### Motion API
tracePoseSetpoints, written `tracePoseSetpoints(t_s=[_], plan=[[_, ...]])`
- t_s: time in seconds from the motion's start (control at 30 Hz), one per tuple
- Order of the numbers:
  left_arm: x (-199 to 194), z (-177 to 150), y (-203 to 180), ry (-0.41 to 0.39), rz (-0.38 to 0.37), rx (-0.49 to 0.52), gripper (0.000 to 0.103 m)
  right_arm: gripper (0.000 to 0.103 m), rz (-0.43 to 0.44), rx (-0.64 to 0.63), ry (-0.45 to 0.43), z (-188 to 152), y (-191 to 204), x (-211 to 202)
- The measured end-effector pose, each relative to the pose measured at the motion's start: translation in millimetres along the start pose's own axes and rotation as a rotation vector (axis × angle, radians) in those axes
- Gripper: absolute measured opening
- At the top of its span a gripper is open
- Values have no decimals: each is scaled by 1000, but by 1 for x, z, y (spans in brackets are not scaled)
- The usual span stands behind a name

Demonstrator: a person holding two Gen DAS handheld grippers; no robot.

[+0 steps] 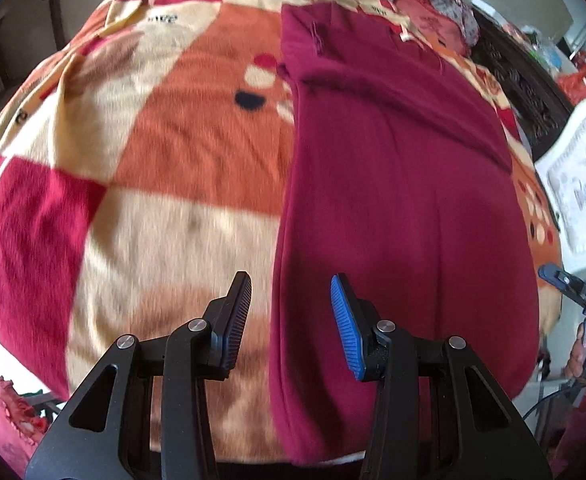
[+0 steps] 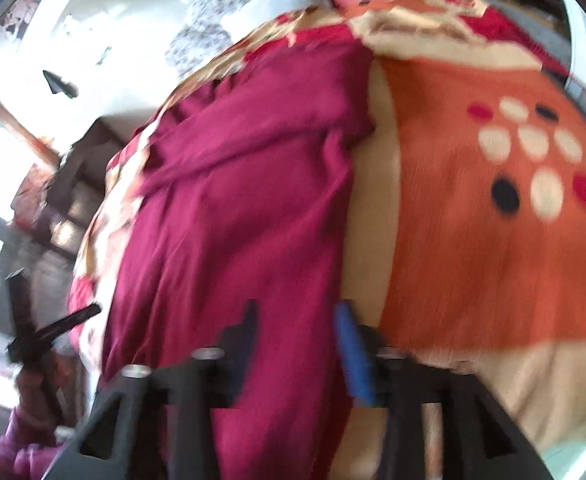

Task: Fold small clothes

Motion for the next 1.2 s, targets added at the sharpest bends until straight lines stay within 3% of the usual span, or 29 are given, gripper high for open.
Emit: tracePoseSetpoints(t_s=[0.27, 0.57, 0.73, 0.87, 1.07, 1.13, 1.2], plan=[[5, -42, -3, 98, -45, 17, 41, 48, 89, 51, 112, -72, -3, -5], [2, -51, 1, 106, -78, -22, 42, 48, 189, 106, 148, -99, -1, 8], [2, -53, 3, 120, -111, -28, 52, 48, 240, 123, 130, -102, 1, 16], [6, -53, -6, 154, -150, -2, 73, 48, 264, 105, 123, -99, 9, 18], [10, -50, -12, 169, -133, 42, 75, 30, 239, 79, 96, -99, 8, 14], [10, -49, -11, 165, -130, 36, 68, 24, 234, 74, 90, -98, 7, 12], [9, -49, -10, 153, -81, 31, 18, 18, 272, 79, 67, -95, 8, 6]])
Point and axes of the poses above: each gripper's, at about its wrist camera, not at the fingertips, and x roughly the way its jaws point, y to its left, z to its top, the point moved 2 cm from there along x, roughly the way its jaws point
